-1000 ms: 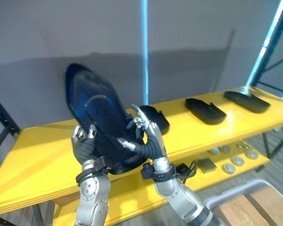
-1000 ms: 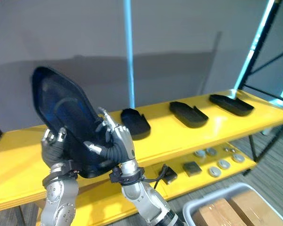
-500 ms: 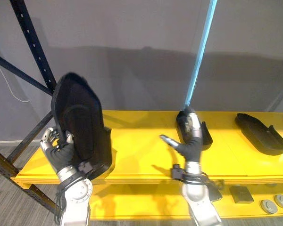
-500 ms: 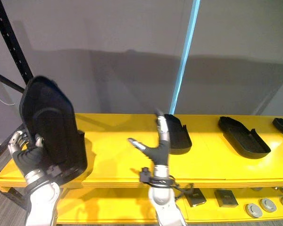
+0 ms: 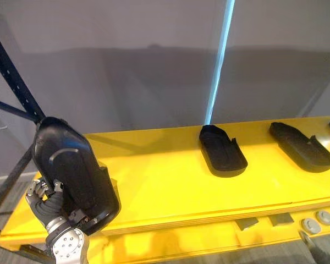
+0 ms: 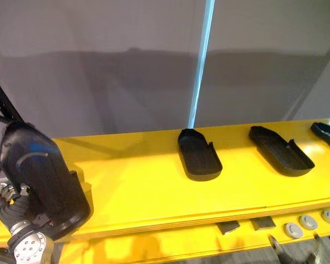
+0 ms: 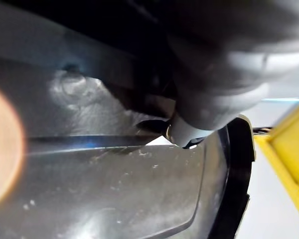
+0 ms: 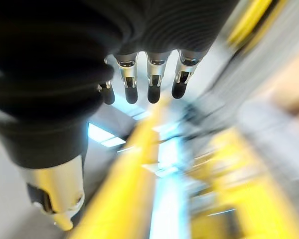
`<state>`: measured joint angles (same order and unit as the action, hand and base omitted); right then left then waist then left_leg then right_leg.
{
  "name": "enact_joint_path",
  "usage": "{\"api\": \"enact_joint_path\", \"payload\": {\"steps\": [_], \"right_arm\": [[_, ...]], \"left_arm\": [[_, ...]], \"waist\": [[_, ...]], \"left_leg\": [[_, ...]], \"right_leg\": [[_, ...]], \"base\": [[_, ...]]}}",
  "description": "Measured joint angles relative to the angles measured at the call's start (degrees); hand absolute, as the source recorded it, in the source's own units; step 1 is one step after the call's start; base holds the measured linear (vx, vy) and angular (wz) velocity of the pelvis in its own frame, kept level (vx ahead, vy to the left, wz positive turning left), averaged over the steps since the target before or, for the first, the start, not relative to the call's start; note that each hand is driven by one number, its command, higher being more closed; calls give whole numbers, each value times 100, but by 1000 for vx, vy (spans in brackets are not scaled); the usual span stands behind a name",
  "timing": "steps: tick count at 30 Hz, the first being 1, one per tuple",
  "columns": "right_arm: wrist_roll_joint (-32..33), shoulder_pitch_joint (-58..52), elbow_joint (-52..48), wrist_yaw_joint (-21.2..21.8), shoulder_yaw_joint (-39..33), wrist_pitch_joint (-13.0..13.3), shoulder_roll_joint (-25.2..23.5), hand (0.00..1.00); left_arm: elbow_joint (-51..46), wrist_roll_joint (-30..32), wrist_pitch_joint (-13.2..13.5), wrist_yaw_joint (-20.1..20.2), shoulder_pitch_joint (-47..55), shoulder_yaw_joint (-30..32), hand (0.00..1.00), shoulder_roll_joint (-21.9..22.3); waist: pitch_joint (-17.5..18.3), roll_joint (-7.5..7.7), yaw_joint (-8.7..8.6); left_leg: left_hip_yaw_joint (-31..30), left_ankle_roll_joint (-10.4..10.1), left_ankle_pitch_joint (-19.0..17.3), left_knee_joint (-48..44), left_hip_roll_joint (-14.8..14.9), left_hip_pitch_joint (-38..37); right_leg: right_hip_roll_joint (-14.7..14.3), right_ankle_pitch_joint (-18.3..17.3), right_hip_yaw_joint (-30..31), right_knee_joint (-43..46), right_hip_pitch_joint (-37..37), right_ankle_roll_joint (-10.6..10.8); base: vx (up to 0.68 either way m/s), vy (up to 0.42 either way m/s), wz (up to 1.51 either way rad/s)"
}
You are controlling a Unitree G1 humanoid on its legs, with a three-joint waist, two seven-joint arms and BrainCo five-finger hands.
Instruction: Walk over and take plastic housings, then place them on the shelf
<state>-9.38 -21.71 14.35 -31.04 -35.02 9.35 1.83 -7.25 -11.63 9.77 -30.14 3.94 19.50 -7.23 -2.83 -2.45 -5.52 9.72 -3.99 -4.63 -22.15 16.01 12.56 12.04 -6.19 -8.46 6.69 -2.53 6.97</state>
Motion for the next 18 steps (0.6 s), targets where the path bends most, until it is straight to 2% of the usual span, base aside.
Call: {"api": "enact_joint_path", "payload": {"steps": [1,2,3,5,7,9,11,13,15,18], "right_arm": [[500,172,2375,387,-90,-502,-366,0],[586,252,2524,575,-82,-600,-371,0],[595,308,2571,651,-82,-621,-371,0],[682,470,2602,801,-76,-623,-324,0],[682,612,2853,943,-14,-617,-193,0],[635,697,3358,1502,319,-625,-100,0],[520,772,3506,1712,493,-642,-101,0],[269,850,3513,1917,741,-636,114,0],[175,846,3493,2045,981,-632,255,0],[184,852,3415,2148,1227,-593,303,0]], "left_arm": [[816,-1008,86,576,-463,-356,100,-1132],[816,-1162,89,723,-521,-447,100,-1250],[817,-1204,89,794,-555,-515,100,-1323],[832,-1300,93,978,-595,-564,100,-1365],[1000,-1460,100,1104,-658,-582,100,-1444],[1620,-2059,24,1526,-1110,-839,100,-2000],[1906,-2279,-17,1688,-1428,-987,100,-2338],[2199,-2533,-76,1968,-1801,-1179,100,-2472],[2307,-2621,-107,2126,-1964,-1405,100,-2700],[2702,-2773,-159,2163,-2370,-1824,100,-3131]], "waist": [[142,294,-26],[118,254,28],[115,252,24],[100,263,42],[62,236,134],[-122,225,127],[-287,281,78],[-498,46,22],[-516,2,10],[-599,61,9]], "left_leg": [[-382,-275,-375,187,-982,-197],[-340,-216,-337,304,-1035,-257],[-336,-194,-320,351,-1076,-265],[-209,-170,-221,589,-1060,-323],[-30,-226,-26,1032,-1003,-421],[-49,-359,523,1765,-848,-569],[-68,-353,780,2036,-758,-567],[-86,-313,1095,2481,-619,-568],[-78,-315,1221,2686,-554,-581],[-80,-390,1281,2707,-536,-523]], "right_leg": [[746,154,67,105,-136,371],[790,217,157,159,-109,334],[802,237,166,185,-77,367],[794,250,229,226,98,387],[712,262,380,457,438,362],[414,222,733,440,709,250],[305,207,684,138,675,249],[132,271,607,-74,768,273],[53,279,603,-74,864,286],[34,304,599,-134,901,291]], "base": [[189,848,54],[151,770,56],[-39,161,-4],[-86,40,-28],[-98,-34,-52],[-71,-112,-20],[-84,-182,-3],[-97,-142,-3],[-19,-22,0],[0,0,0]]}}
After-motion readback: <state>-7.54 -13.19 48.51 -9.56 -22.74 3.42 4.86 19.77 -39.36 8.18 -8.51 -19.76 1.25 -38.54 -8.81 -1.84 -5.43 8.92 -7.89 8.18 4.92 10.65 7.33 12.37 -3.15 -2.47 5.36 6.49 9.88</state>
